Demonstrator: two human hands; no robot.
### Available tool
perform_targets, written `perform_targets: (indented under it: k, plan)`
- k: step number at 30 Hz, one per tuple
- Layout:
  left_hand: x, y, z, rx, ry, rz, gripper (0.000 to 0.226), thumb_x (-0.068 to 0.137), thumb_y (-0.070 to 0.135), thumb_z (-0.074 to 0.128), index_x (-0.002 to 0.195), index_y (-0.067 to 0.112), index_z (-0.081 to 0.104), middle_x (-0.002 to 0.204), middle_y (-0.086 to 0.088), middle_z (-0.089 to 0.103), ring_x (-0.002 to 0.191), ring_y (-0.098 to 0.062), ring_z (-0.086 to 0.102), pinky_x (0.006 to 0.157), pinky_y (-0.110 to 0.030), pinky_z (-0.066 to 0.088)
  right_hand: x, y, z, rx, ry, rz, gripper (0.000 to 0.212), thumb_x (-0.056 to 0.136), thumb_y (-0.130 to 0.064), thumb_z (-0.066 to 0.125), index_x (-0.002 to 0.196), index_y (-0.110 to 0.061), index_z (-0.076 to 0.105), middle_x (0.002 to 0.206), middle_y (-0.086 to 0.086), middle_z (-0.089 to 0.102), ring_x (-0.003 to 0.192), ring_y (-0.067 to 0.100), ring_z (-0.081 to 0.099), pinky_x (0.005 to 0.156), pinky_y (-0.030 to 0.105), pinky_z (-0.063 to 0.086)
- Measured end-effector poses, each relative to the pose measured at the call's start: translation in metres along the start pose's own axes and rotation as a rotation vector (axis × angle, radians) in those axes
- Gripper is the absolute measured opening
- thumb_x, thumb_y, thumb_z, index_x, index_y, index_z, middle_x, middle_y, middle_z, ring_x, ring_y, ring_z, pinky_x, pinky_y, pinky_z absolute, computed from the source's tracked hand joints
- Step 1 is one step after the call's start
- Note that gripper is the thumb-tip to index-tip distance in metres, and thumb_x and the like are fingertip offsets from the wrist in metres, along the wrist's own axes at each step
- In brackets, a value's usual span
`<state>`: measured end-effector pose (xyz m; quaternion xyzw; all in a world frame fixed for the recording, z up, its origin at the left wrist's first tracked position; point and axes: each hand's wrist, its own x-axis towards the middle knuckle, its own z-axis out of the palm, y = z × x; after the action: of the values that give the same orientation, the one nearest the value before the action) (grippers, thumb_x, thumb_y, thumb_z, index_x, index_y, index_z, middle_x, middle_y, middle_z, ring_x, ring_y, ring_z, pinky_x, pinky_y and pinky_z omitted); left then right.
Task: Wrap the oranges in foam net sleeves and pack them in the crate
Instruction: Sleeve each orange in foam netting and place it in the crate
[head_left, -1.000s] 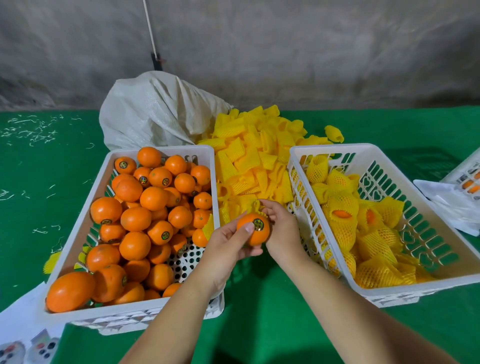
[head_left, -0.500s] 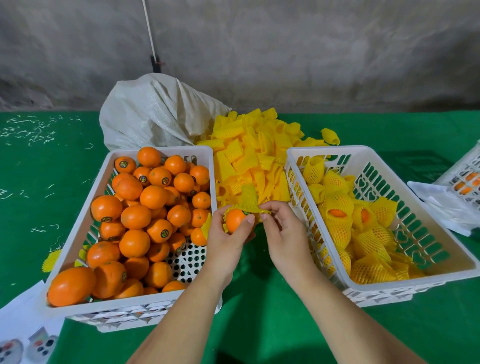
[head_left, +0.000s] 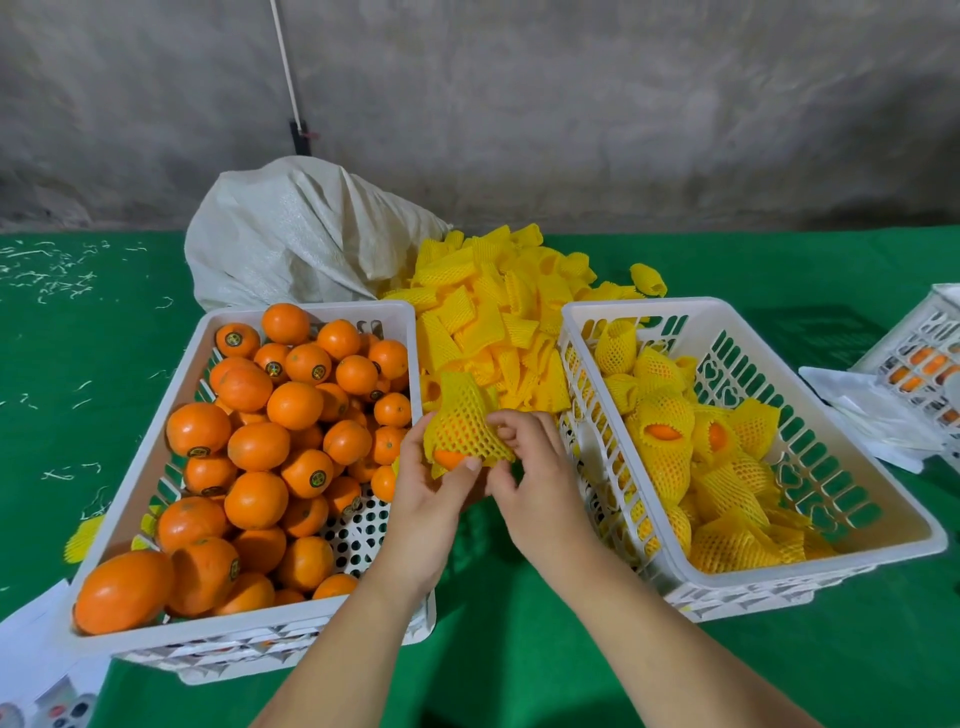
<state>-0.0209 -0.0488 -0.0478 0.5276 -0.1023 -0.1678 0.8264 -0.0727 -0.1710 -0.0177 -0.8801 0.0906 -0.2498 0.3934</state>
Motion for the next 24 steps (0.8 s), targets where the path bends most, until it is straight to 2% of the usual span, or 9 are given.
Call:
perform_targets:
  k: [2, 4, 6, 11, 14, 17, 19, 22, 24]
  plan:
    - [0.001, -0.002, 0.003, -0.004, 0.068, 0.047, 0.058, 0.095, 0.014, 0.072, 0.145, 0.026, 0.044, 0.116, -0.004, 0.074, 0.101, -0.024, 0.072, 0.082, -0.037, 0.062, -0.002, 0.000, 0.000, 0.019, 0.010, 0.006, 0.039, 0.092, 0.008, 0.060, 0.125, -0.011, 0.064, 0.115, -0.005, 0.050, 0.103, -0.007, 0.053, 0.081, 0.012, 0.051]
    - [0.003, -0.006, 0.004, 0.012, 0.133, 0.074, 0.054, 0.098, 0.006, 0.069, 0.142, 0.026, 0.045, 0.103, 0.002, 0.075, 0.091, -0.019, 0.070, 0.075, -0.032, 0.062, -0.006, -0.003, 0.000, 0.006, 0.036, -0.034, 0.032, 0.089, 0.009, 0.062, 0.116, -0.007, 0.068, 0.110, -0.004, 0.052, 0.097, -0.013, 0.052, 0.076, 0.003, 0.044]
    - [0.004, -0.009, 0.006, 0.030, 0.163, 0.095, 0.055, 0.096, 0.002, 0.072, 0.139, 0.025, 0.047, 0.098, 0.007, 0.075, 0.089, -0.012, 0.070, 0.077, -0.028, 0.061, -0.011, -0.011, -0.001, -0.013, 0.092, -0.066, 0.030, 0.085, 0.005, 0.061, 0.110, -0.009, 0.070, 0.106, -0.009, 0.053, 0.097, -0.009, 0.048, 0.080, 0.001, 0.037]
    - [0.006, -0.016, 0.008, 0.136, 0.195, 0.123, 0.056, 0.074, 0.013, 0.075, 0.126, 0.016, 0.053, 0.082, 0.009, 0.066, 0.078, -0.013, 0.059, 0.068, -0.029, 0.052, -0.019, -0.029, -0.006, 0.067, 0.123, -0.142, 0.033, 0.081, -0.003, 0.061, 0.110, -0.014, 0.070, 0.107, -0.010, 0.056, 0.101, -0.006, 0.050, 0.085, 0.006, 0.040]
    - [0.005, -0.018, 0.009, 0.131, 0.199, 0.132, 0.053, 0.074, 0.008, 0.075, 0.122, 0.019, 0.055, 0.090, 0.012, 0.073, 0.083, -0.009, 0.069, 0.071, -0.022, 0.057, -0.020, -0.033, -0.006, 0.247, 0.026, 0.099, 0.048, 0.079, -0.030, 0.063, 0.126, -0.036, 0.054, 0.117, -0.018, 0.039, 0.111, 0.002, 0.051, 0.090, 0.016, 0.048]
    - [0.005, -0.015, 0.013, 0.086, 0.170, 0.129, 0.051, 0.077, 0.006, 0.076, 0.125, 0.017, 0.062, 0.109, 0.002, 0.077, 0.104, -0.022, 0.074, 0.083, -0.029, 0.061, -0.023, -0.028, -0.003, 0.326, -0.082, 0.197, 0.070, 0.074, -0.042, 0.062, 0.139, -0.048, 0.036, 0.132, -0.018, 0.026, 0.135, 0.009, 0.042, 0.107, 0.037, 0.050]
    - [0.004, -0.012, 0.012, 0.082, 0.078, 0.179, 0.042, 0.089, 0.005, 0.067, 0.131, 0.013, 0.067, 0.124, -0.008, 0.074, 0.117, -0.030, 0.070, 0.094, -0.036, 0.059, -0.022, -0.024, -0.003, 0.301, -0.112, 0.123, 0.072, 0.079, -0.045, 0.064, 0.144, -0.054, 0.034, 0.136, -0.018, 0.022, 0.137, 0.009, 0.041, 0.105, 0.040, 0.052]
    - [0.000, -0.009, 0.010, 0.151, -0.047, 0.190, 0.050, 0.102, -0.001, 0.043, 0.136, 0.024, 0.068, 0.136, -0.004, 0.070, 0.129, -0.025, 0.065, 0.105, -0.034, 0.055, -0.017, -0.018, -0.005, 0.286, -0.138, 0.118, 0.077, 0.081, -0.053, 0.070, 0.147, -0.060, 0.031, 0.138, -0.016, 0.020, 0.138, 0.011, 0.041, 0.106, 0.040, 0.052]
    - [0.000, -0.006, 0.009, 0.138, -0.077, 0.174, 0.044, 0.106, 0.008, 0.046, 0.142, 0.024, 0.065, 0.142, -0.002, 0.067, 0.132, -0.024, 0.063, 0.107, -0.035, 0.054, -0.016, -0.018, -0.004, 0.336, -0.185, 0.162, 0.091, 0.078, -0.057, 0.076, 0.150, -0.063, 0.022, 0.144, -0.021, 0.020, 0.144, 0.005, 0.035, 0.111, 0.036, 0.049]
